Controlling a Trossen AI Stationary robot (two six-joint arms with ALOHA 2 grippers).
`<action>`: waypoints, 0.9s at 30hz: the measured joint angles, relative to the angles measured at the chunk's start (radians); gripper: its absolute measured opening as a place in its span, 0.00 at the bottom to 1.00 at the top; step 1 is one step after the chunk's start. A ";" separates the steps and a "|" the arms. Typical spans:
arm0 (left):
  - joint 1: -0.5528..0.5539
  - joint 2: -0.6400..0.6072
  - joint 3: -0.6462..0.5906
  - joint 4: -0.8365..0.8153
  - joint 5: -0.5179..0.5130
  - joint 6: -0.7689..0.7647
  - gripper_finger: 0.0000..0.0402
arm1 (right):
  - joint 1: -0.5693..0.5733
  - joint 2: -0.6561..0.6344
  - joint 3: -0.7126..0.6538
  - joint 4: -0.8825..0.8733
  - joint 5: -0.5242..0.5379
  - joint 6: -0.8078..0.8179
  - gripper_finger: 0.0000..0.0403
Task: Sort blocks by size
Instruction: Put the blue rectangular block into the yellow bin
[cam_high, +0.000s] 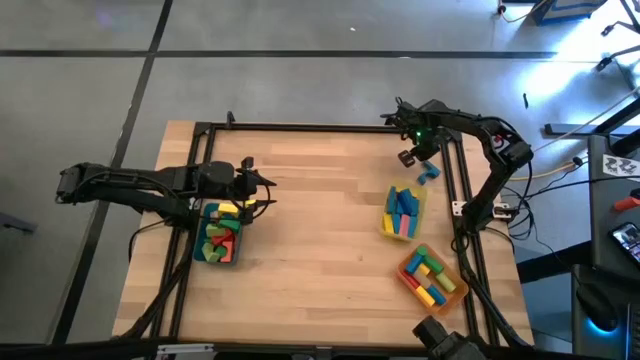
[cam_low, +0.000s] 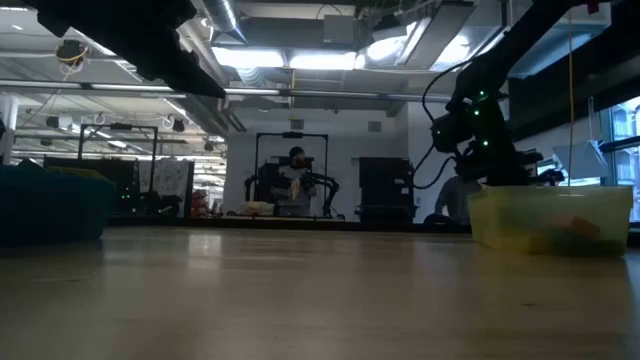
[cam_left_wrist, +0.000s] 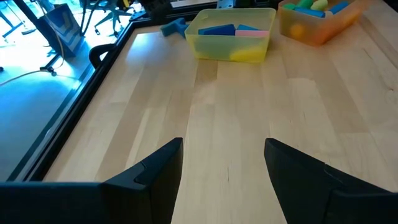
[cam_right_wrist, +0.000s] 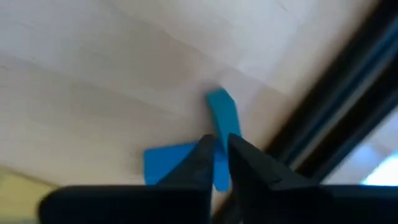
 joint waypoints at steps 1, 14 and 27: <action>0.000 0.000 0.000 -0.001 0.000 0.000 0.53 | 0.000 0.000 0.000 -0.017 0.012 0.007 0.15; 0.000 0.000 0.000 -0.009 0.000 0.000 0.53 | -0.001 0.003 -0.051 0.058 0.055 0.046 0.59; 0.000 0.000 0.000 -0.018 0.000 0.000 0.53 | -0.053 0.011 -0.094 0.132 -0.004 0.074 0.51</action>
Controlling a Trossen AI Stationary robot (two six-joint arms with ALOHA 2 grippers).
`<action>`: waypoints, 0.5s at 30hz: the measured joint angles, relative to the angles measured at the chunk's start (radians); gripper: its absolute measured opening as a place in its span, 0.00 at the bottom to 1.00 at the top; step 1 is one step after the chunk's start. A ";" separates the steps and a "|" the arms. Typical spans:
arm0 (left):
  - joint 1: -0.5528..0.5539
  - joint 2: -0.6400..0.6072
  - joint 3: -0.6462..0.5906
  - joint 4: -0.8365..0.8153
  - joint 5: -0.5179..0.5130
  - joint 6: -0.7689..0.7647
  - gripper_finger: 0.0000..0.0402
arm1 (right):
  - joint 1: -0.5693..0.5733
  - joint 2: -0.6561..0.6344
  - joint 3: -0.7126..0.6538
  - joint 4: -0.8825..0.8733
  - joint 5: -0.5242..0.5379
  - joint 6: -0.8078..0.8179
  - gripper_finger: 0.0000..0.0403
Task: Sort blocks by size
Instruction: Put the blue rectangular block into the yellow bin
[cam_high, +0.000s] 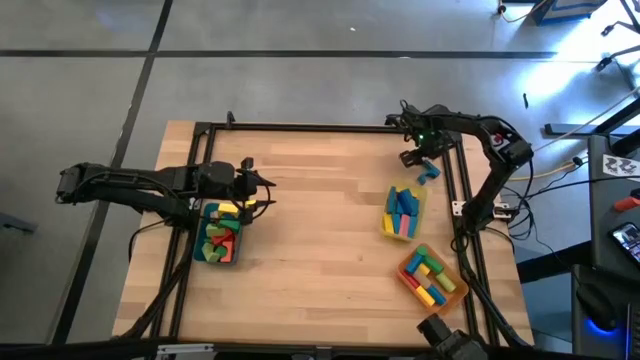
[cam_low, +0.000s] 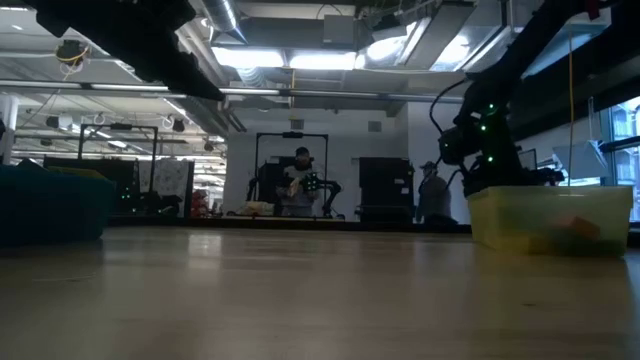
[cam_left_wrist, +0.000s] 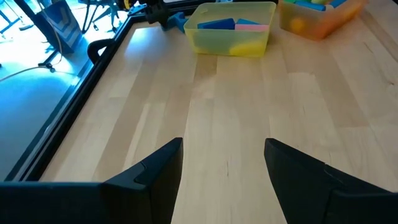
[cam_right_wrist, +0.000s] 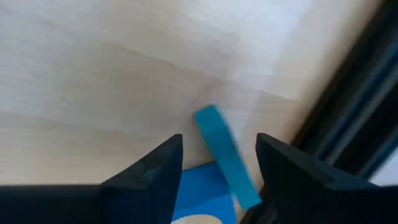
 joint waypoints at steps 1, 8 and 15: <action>0.000 0.000 0.000 -0.002 0.000 0.000 0.53 | 0.000 0.009 0.000 0.000 -0.009 0.000 0.50; 0.000 0.000 0.000 -0.008 0.000 -0.003 0.53 | 0.016 0.066 0.008 -0.037 0.054 0.003 0.44; 0.000 0.000 0.000 -0.008 0.000 -0.002 0.53 | 0.028 0.073 0.009 -0.043 0.069 0.000 0.29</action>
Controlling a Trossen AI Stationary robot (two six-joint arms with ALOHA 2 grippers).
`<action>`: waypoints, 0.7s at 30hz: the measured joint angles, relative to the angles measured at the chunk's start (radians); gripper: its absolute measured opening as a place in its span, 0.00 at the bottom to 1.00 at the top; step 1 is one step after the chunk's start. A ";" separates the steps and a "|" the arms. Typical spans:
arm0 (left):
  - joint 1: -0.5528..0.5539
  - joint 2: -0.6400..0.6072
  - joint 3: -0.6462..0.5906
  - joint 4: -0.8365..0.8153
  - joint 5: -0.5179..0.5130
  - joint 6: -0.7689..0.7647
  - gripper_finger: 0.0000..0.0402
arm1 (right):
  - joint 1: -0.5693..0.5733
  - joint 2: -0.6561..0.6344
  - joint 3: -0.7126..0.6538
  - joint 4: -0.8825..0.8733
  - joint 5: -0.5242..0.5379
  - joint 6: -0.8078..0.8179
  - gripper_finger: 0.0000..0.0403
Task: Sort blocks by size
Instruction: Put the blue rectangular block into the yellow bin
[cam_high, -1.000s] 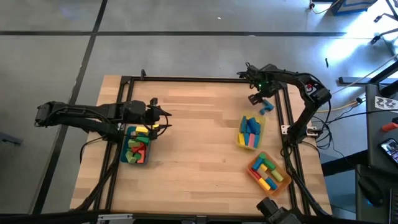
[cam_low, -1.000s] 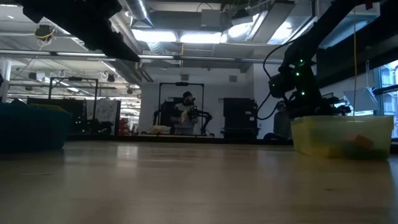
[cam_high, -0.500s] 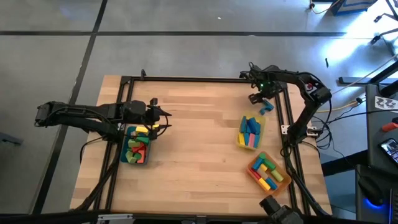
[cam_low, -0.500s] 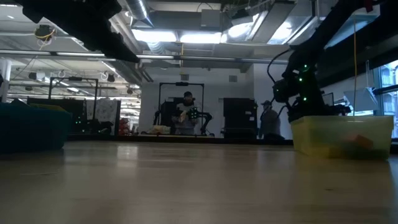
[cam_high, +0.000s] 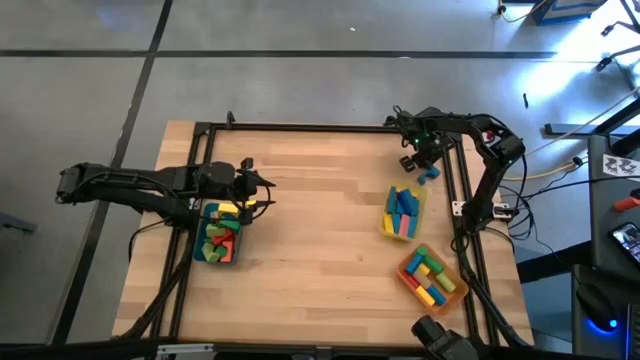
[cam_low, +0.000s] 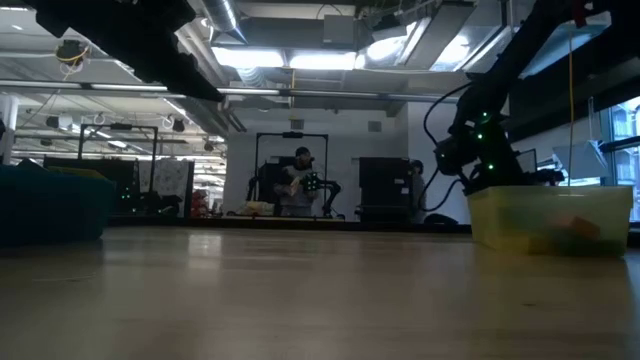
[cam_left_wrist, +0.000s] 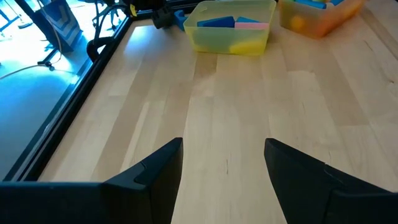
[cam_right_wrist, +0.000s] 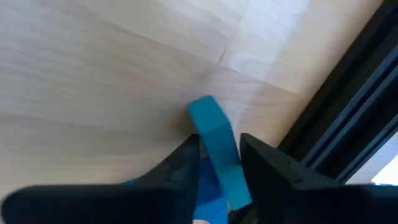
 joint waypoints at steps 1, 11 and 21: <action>0.000 0.000 0.000 0.000 0.000 0.000 0.53 | 0.000 0.000 0.000 -0.001 0.000 -0.001 0.26; 0.000 0.000 0.000 0.000 0.000 0.002 0.53 | 0.000 0.000 0.000 0.013 0.001 -0.079 0.14; 0.000 0.000 0.000 0.001 0.000 0.012 0.53 | 0.000 -0.002 0.003 0.024 0.021 -0.109 0.15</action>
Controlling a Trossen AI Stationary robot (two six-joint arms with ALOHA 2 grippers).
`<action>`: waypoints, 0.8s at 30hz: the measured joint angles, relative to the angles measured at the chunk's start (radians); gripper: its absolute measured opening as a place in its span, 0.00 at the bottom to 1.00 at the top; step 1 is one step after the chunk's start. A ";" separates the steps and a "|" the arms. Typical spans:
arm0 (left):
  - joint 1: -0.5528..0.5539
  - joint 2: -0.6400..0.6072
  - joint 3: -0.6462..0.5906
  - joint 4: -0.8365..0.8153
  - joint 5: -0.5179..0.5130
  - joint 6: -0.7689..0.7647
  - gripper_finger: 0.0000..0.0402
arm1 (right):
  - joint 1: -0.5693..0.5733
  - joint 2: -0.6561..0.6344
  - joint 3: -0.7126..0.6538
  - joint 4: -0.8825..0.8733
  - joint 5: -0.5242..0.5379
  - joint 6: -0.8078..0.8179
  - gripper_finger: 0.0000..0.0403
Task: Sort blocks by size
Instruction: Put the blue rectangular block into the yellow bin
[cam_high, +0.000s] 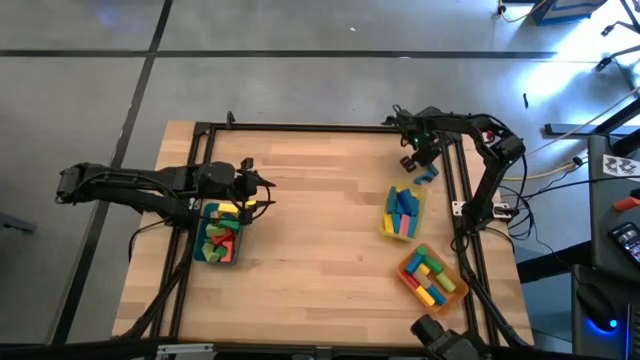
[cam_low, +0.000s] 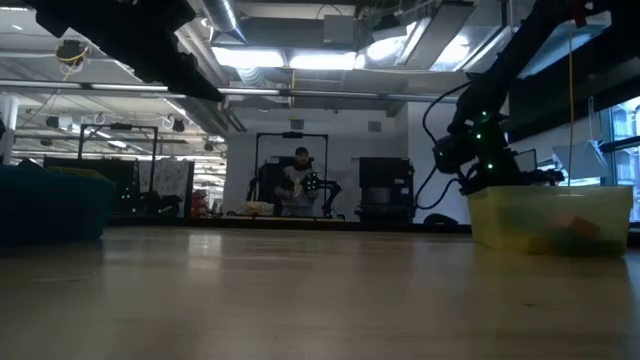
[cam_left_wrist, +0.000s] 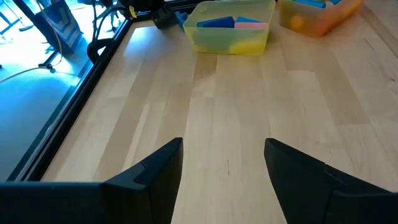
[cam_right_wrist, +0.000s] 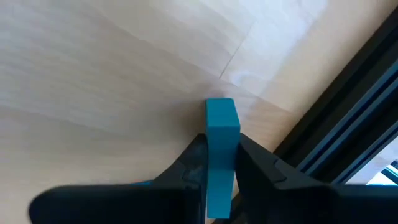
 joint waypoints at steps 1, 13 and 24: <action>0.000 0.000 0.000 0.000 0.000 0.000 0.53 | 0.000 0.000 0.004 0.000 0.004 0.000 0.15; 0.000 0.000 0.000 0.002 0.000 0.002 0.53 | 0.057 -0.115 0.097 -0.033 -0.031 0.000 0.15; 0.000 0.000 0.000 0.003 0.000 -0.002 0.53 | 0.219 -0.271 0.151 -0.058 -0.050 0.007 0.16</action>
